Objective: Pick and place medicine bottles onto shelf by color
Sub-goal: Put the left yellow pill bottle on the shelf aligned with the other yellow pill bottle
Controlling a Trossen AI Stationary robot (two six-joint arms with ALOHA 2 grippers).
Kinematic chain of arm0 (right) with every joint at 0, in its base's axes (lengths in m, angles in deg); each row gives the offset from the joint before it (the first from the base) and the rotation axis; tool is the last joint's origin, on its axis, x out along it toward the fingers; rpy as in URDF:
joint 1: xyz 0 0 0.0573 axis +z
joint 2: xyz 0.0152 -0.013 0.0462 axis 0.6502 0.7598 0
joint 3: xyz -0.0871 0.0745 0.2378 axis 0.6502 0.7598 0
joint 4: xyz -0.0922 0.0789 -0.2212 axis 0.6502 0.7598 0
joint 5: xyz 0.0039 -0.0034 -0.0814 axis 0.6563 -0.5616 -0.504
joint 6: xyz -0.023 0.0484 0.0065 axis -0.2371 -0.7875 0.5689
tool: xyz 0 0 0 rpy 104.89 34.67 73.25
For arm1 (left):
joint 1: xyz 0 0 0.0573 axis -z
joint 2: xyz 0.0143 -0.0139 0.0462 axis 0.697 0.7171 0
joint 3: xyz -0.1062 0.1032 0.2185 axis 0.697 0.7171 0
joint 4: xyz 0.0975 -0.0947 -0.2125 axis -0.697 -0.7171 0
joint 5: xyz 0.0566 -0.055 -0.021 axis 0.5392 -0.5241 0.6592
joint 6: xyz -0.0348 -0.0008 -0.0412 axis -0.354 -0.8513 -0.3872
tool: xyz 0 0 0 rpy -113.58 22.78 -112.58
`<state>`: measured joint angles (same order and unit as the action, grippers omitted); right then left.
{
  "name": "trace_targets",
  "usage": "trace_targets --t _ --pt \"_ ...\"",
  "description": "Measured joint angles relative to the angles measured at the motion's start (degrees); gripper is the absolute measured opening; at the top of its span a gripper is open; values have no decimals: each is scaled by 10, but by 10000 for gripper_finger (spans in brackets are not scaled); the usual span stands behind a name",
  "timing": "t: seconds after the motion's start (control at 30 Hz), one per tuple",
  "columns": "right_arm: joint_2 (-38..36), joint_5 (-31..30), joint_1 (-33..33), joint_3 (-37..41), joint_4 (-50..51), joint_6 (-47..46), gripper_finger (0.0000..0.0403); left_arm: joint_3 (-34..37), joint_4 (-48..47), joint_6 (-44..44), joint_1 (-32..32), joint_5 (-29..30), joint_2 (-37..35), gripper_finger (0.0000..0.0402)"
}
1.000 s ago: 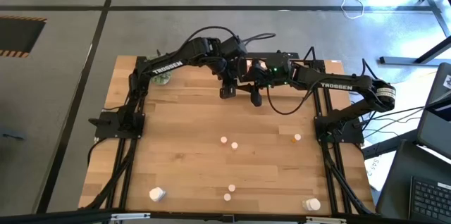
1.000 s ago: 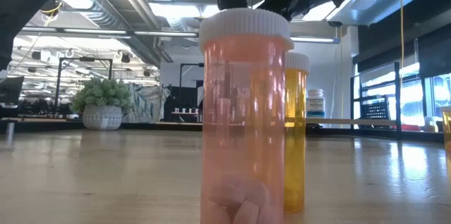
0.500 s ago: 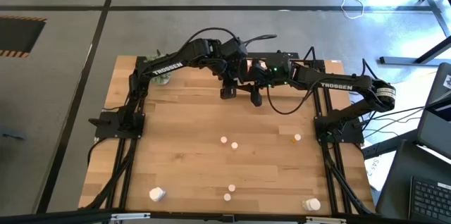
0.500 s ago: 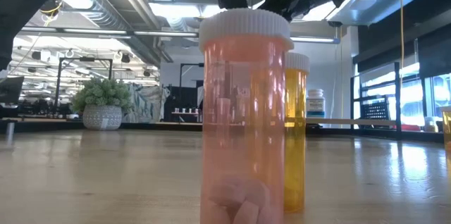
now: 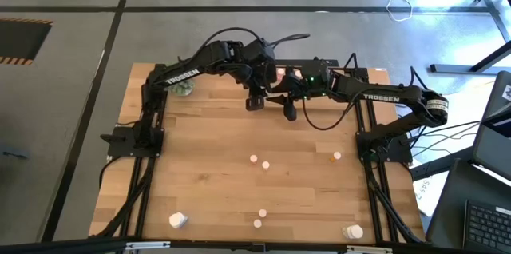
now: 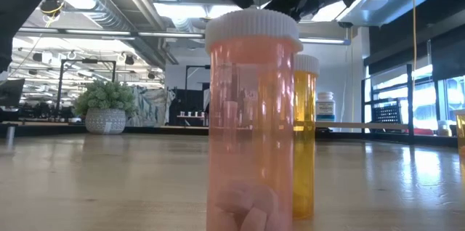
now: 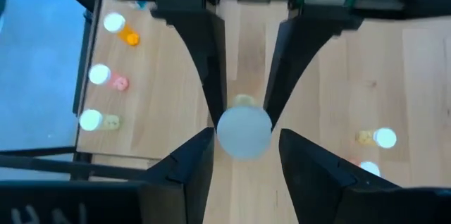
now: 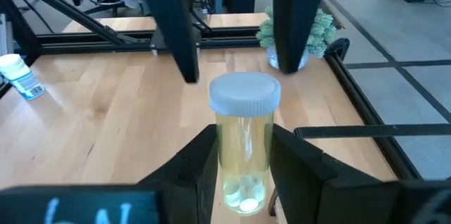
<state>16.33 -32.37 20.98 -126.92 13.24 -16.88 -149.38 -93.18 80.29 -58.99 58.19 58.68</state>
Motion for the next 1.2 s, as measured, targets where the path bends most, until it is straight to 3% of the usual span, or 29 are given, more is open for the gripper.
trace_targets --t 0.3,0.77,0.97,1.2 --pt "0 -72 -3 0 -20 -29 122 0 -3 -9 -2 7 -36 154" --pt "0 -236 3 142 -283 -86 122 -1 -44 -18 -15 37 -95 154" --pt "1 -255 3 208 -375 -104 122 0 -43 -16 -27 45 -96 154" --pt "56 -267 3 225 -439 -129 122 0 -42 -15 -40 47 -96 154"
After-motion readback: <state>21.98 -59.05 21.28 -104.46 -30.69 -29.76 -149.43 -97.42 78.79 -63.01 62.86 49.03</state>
